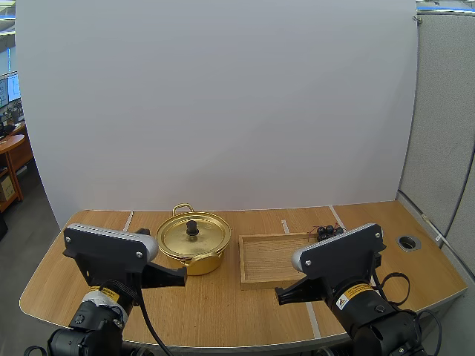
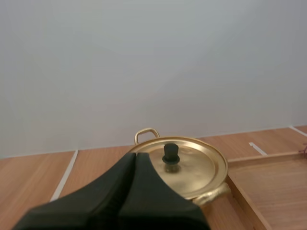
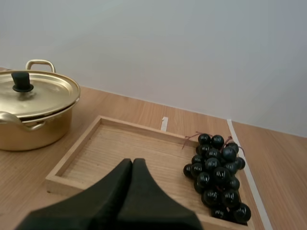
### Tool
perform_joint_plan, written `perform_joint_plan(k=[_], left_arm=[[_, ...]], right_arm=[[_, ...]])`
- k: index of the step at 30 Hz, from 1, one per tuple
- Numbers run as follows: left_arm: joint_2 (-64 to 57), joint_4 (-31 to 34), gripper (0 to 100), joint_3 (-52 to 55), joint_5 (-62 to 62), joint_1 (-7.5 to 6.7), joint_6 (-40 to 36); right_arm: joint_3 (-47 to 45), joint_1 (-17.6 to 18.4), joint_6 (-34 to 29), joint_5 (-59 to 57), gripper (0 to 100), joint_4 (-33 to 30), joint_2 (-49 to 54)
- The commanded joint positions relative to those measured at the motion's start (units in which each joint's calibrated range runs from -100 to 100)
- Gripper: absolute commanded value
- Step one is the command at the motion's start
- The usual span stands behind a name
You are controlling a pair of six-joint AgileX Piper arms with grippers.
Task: Open the pot, put the pineapple inside, and close it
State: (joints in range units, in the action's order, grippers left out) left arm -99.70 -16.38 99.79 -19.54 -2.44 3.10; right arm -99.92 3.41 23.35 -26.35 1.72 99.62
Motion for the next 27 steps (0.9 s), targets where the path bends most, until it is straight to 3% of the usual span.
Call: perform_joint_plan(k=[1, 27], left_arm=[[-0.30, 1.86, 0, 0.21, -7.96, -0.10, -0.41], [-0.30, 2.59, 0, 0.21, -7.74, -0.10, -0.41]], right_arm=[[-0.08, -0.23, -0.28, -3.40, 0, 0.31, 0.38], [-0.08, -0.23, -2.57, -5.12, 0, 0.49, 0.38]])
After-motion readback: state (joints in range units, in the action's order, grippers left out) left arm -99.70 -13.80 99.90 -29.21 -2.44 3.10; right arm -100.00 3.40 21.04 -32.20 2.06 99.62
